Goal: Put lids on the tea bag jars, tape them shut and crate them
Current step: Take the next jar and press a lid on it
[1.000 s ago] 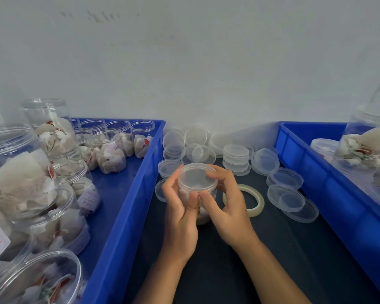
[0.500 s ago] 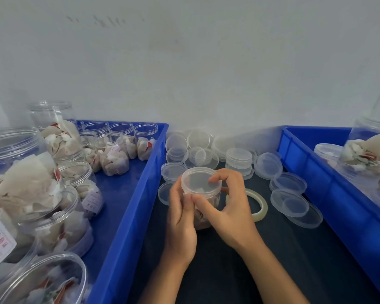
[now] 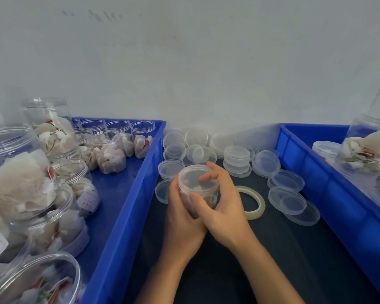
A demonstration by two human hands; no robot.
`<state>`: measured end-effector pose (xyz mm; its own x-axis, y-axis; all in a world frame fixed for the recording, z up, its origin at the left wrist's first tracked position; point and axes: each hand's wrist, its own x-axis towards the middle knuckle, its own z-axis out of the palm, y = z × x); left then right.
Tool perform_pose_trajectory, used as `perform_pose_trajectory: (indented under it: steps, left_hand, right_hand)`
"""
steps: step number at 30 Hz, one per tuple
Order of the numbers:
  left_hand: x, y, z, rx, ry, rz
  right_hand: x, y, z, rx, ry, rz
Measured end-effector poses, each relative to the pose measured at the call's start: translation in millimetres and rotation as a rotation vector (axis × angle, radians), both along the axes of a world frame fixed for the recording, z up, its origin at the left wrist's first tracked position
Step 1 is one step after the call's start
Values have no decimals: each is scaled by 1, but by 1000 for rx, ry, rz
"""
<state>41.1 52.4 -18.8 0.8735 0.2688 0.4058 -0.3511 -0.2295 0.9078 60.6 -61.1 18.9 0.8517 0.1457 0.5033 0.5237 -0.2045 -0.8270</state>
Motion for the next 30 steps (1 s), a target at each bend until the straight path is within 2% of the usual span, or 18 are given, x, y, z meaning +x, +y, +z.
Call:
perform_pose_trajectory:
  steps: [5, 9, 14, 19, 24, 30]
  left_hand:
    - [1, 0, -1, 11, -14, 41]
    - [1, 1, -2, 8, 4, 42]
    - [2, 0, -4, 38, 0, 56]
    - [0, 0, -2, 40, 13, 39]
    - [0, -1, -1, 46, 0, 8]
    - [0, -1, -2, 51, 1, 25]
  right_hand:
    - [2, 2, 1, -26, -104, -119]
    - [-2, 0, 1, 96, 12, 49]
    - [0, 3, 2, 7, -19, -119]
    - [0, -1, 0, 74, 23, 60]
    - [0, 0, 2, 1, -23, -110]
    - [0, -7, 3, 107, 33, 32]
